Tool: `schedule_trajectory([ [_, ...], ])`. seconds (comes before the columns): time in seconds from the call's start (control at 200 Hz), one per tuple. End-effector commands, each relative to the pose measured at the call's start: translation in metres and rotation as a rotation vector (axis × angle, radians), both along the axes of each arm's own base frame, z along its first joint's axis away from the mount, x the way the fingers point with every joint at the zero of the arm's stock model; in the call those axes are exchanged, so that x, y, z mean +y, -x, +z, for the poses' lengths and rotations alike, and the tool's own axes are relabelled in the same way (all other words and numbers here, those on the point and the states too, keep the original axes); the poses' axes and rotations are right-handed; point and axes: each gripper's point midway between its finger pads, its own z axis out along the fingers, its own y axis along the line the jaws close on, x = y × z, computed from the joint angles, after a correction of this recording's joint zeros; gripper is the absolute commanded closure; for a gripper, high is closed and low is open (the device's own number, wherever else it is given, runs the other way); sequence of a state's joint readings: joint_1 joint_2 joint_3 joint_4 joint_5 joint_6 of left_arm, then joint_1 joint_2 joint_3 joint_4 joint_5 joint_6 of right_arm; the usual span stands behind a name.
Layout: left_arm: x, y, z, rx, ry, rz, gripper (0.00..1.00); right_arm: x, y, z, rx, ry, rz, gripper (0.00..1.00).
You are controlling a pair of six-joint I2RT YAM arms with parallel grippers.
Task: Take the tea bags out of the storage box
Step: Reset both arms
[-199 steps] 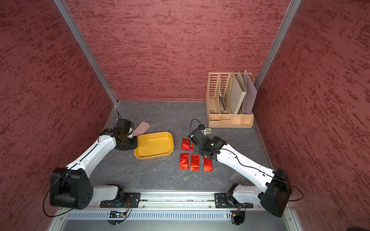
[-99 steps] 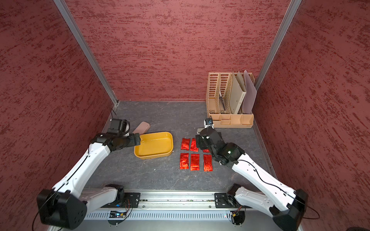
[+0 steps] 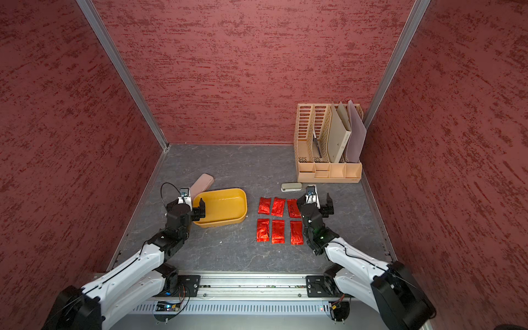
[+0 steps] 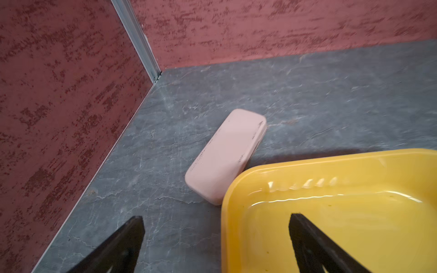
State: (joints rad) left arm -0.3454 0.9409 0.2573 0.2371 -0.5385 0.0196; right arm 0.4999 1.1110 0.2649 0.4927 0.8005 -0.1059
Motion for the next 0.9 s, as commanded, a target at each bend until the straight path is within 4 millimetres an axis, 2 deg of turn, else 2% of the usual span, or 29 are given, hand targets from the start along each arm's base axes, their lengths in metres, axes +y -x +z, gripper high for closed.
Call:
schedule_trajectory([
  [0.0,0.008,-0.031,0.033,-0.212,0.082,0.001,0.00,-0.018,-0.021,0.023,-0.174,-0.054,-0.076,0.02],
  [0.02,0.012,-0.033,0.026,-0.210,0.104,-0.003,0.00,-0.017,-0.026,0.023,-0.176,-0.043,-0.056,0.02],
  [0.05,0.022,-0.038,0.029,-0.249,0.114,0.023,0.00,-0.016,-0.033,0.022,-0.191,-0.037,-0.039,0.02],
  [0.1,0.019,-0.046,0.029,-0.260,0.120,-0.017,0.00,-0.015,-0.044,0.029,-0.257,-0.043,-0.030,0.02],
  [0.165,0.024,-0.061,0.029,-0.287,0.102,-0.033,0.00,-0.010,-0.062,0.009,-0.222,-0.019,0.023,0.02],
  [0.21,0.031,-0.073,0.015,-0.261,0.136,-0.023,0.00,-0.021,-0.066,0.015,-0.249,-0.018,-0.049,0.02],
  [0.245,0.031,-0.082,-0.005,-0.217,0.171,-0.051,0.00,-0.027,-0.069,0.013,-0.216,-0.056,-0.060,0.02],
  [0.27,0.034,-0.089,0.001,-0.257,0.147,-0.048,0.00,-0.030,-0.072,0.008,-0.186,-0.085,-0.041,0.03],
  [0.291,0.033,-0.090,0.006,-0.253,0.150,-0.040,0.00,-0.035,-0.075,0.006,-0.169,-0.110,-0.032,0.03],
  [0.321,0.030,-0.090,-0.006,-0.167,0.187,-0.058,0.00,-0.042,-0.078,0.005,-0.161,-0.167,-0.031,0.03],
  [0.366,0.033,-0.094,-0.005,-0.200,0.174,-0.066,0.00,-0.048,-0.082,-0.005,-0.109,-0.234,0.006,0.03],
  [0.436,0.032,-0.095,-0.009,-0.164,0.203,-0.077,0.00,-0.045,-0.089,-0.010,-0.077,-0.276,0.060,0.03],
  [0.471,0.032,-0.096,-0.004,-0.186,0.205,-0.085,0.00,-0.043,-0.092,-0.011,-0.068,-0.277,0.073,0.03],
  [0.501,0.033,-0.095,-0.010,-0.153,0.219,-0.081,0.00,-0.043,-0.093,-0.013,-0.058,-0.284,0.079,0.02],
  [0.591,0.033,-0.095,-0.008,-0.162,0.217,-0.085,0.00,-0.039,-0.091,-0.014,-0.066,-0.301,0.121,0.02],
  [0.631,0.033,-0.095,-0.007,-0.176,0.211,-0.088,0.00,-0.040,-0.085,-0.022,-0.097,-0.293,0.124,0.02],
  [0.661,0.032,-0.095,-0.007,-0.168,0.213,-0.087,0.00,-0.041,-0.079,-0.013,-0.164,-0.290,0.135,0.02],
  [0.711,0.031,-0.095,-0.007,-0.176,0.207,-0.090,0.00,-0.042,-0.070,-0.019,-0.144,-0.304,0.123,0.02],
  [0.771,0.030,-0.095,-0.007,-0.170,0.206,-0.090,0.00,-0.044,-0.071,-0.012,-0.189,-0.295,0.118,0.02],
  [0.897,0.030,-0.095,-0.007,-0.176,0.200,-0.091,0.00,-0.043,-0.084,-0.021,-0.098,-0.305,0.109,0.02],
])
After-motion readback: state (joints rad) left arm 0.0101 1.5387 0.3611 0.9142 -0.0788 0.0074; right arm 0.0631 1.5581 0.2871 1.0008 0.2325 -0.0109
